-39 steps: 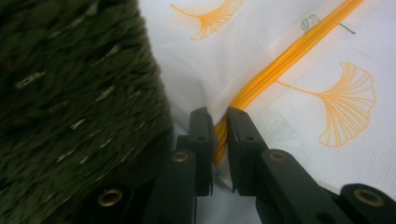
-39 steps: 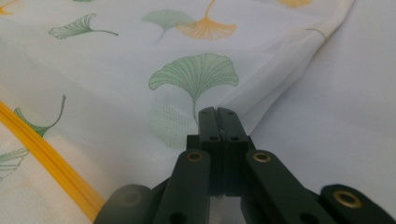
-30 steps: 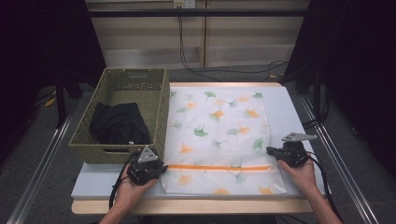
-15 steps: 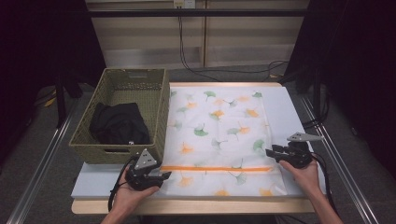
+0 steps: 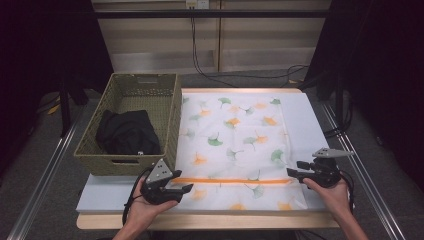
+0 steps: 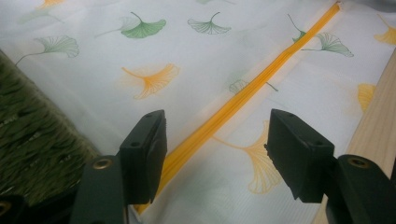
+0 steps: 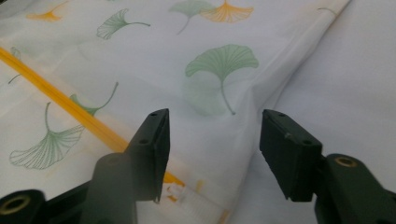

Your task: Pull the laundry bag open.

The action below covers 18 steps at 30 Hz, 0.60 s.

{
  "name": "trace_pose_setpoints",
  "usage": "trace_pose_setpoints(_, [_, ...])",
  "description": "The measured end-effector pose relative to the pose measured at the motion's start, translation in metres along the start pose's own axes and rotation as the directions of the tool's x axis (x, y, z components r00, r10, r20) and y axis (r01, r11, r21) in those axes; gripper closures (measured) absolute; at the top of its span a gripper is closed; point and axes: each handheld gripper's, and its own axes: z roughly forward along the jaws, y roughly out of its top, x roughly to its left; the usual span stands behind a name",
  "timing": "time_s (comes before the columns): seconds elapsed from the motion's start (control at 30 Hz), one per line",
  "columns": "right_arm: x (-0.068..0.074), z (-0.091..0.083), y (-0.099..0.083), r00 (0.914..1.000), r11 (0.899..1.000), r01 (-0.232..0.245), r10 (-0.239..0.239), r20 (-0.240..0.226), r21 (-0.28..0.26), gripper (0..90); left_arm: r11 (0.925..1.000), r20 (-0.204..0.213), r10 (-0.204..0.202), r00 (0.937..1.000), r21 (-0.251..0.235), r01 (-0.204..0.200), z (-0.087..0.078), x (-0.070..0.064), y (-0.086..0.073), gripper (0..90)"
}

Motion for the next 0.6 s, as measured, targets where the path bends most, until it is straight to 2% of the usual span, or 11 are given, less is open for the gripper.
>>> trace_pose_setpoints(0.07, [0.002,0.001,-0.004,0.9996,1.000,-0.021,0.021,-0.018,0.012,44.1,0.9998,0.020,-0.008,0.9998,-0.016,0.008,0.002,-0.001,0.001,34.5])
trace_pose_setpoints(0.1, [0.002,0.001,-0.010,0.9997,1.000,-0.025,0.025,0.003,0.000,47.3,0.9997,0.022,-0.005,0.9998,-0.024,0.005,0.003,-0.001,0.002,33.4])
trace_pose_setpoints(0.17, [0.002,0.001,-0.012,0.9996,1.000,-0.026,0.026,0.009,0.010,48.0,0.9991,0.030,-0.001,0.9995,-0.043,0.002,0.004,-0.003,0.003,31.4])
trace_pose_setpoints(0.27, [0.000,0.002,-0.015,0.9995,1.000,-0.022,0.022,0.022,-0.005,49.7,0.9989,0.043,-0.003,0.9991,-0.046,0.005,0.006,-0.004,0.003,29.9])
trace_pose_setpoints(0.33, [0.003,0.005,-0.016,0.9990,1.000,0.017,-0.018,0.041,0.019,51.7,0.9993,0.045,0.001,0.9990,-0.037,0.000,0.008,-0.006,0.003,29.1])
trace_pose_setpoints(0.37, [0.004,0.007,-0.016,0.9990,0.999,0.015,-0.017,0.042,0.038,52.9,0.9995,0.044,-0.002,0.9990,-0.033,0.004,0.009,-0.007,0.003,29.0])
trace_pose_setpoints(0.43, [0.006,0.009,-0.017,0.9973,0.998,0.051,-0.053,0.050,0.041,53.6,0.9997,0.040,0.010,0.9992,-0.021,-0.009,0.009,-0.007,0.004,29.0])
trace_pose_setpoints(0.6, [0.006,0.008,-0.019,0.9956,0.998,0.057,-0.060,0.072,0.037,60.3,0.9998,0.044,0.022,0.9988,0.002,-0.022,0.015,-0.009,0.006,28.8])
